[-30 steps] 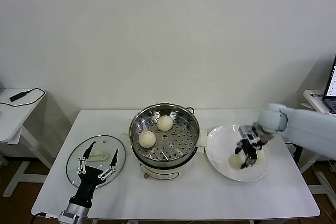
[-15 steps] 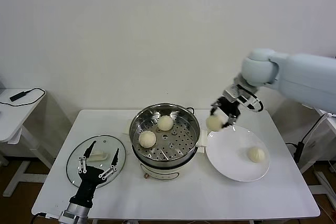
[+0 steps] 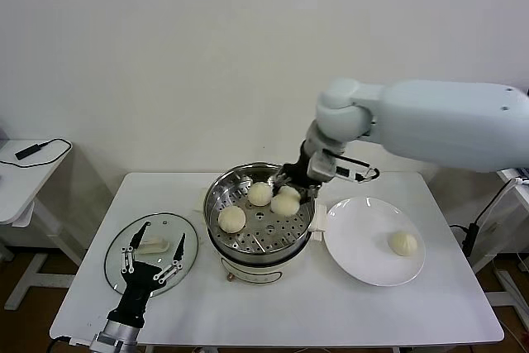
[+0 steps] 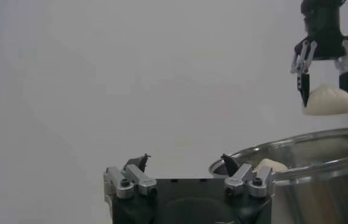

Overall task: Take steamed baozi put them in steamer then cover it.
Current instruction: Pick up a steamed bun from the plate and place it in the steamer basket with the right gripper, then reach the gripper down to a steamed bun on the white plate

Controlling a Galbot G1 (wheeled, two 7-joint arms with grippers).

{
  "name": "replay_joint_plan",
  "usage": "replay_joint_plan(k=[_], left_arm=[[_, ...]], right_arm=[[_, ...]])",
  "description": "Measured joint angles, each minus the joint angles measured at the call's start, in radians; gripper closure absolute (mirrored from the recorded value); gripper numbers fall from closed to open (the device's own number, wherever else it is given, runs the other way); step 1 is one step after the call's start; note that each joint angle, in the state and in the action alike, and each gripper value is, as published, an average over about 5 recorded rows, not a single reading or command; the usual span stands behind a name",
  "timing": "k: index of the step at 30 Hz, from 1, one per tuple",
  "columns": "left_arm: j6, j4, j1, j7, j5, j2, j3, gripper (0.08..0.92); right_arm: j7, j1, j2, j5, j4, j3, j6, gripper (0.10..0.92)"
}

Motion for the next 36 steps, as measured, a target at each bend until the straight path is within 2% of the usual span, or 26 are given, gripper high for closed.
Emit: replay_joint_plan(k=[10,25,32,36], left_arm=[[-0.005,-0.006,0.006,-0.001,0.0,0.004,-0.006,0.177],[-0.015,-0.012,0.011,-0.001,0.0,0.004,-0.015,0.177],[-0.016,-0.009,0.009,-0.002,0.0,0.003,-0.014,0.177],[-0.017,-0.007,0.008,-0.003,0.0,0.003,-0.014,0.177]], right_arm=[[0.042,-0.111,0.061,-0.172,-0.033,0.033,0.134,0.341],[0.014,-0.196,0.111,-0.252,-0.059,0.048,0.185,0.335],[-0.002,-0.204,0.112,-0.267,-0.06,0.058,0.18,0.222],[-0.006,-0.197,0.103,-0.269,-0.058,0.075,0.169,0.204]])
